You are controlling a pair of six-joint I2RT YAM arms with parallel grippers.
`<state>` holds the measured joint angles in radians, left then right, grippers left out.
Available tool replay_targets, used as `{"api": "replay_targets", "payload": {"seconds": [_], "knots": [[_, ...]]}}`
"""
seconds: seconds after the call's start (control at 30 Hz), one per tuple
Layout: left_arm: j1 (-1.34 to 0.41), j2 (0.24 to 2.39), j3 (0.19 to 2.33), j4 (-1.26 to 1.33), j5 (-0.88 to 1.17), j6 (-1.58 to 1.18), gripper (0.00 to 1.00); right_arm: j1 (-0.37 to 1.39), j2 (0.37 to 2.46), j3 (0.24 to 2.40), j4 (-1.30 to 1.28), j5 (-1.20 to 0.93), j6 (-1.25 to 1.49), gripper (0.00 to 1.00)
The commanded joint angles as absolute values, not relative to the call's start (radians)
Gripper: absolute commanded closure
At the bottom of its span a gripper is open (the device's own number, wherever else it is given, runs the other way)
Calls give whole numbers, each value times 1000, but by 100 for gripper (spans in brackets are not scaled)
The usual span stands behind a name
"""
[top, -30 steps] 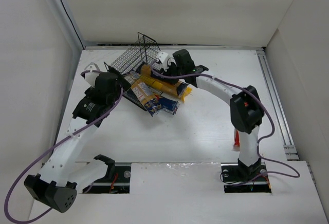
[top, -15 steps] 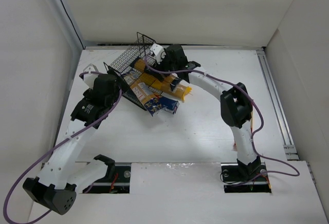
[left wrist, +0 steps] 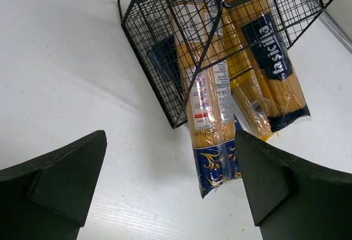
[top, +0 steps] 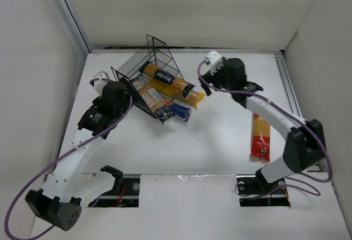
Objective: Place and organize the pasta boxes and bags onto the shelf
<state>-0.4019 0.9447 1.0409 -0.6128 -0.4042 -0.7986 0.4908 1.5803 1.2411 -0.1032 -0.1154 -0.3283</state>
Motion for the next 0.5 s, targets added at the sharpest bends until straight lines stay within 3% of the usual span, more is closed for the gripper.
{"api": "replay_targets", "payload": {"seconds": [0.0, 0.13, 0.47], "knots": [[-396, 933, 1029, -569, -380, -767, 0, 329, 1397, 1057, -195, -8, -227, 0], [-396, 952, 1042, -580, -370, -767, 0, 140, 1269, 895, -424, 54, -177, 0], [-416, 994, 1051, -580, -331, -739, 0, -147, 1083, 713, -571, 115, -195, 0]]}}
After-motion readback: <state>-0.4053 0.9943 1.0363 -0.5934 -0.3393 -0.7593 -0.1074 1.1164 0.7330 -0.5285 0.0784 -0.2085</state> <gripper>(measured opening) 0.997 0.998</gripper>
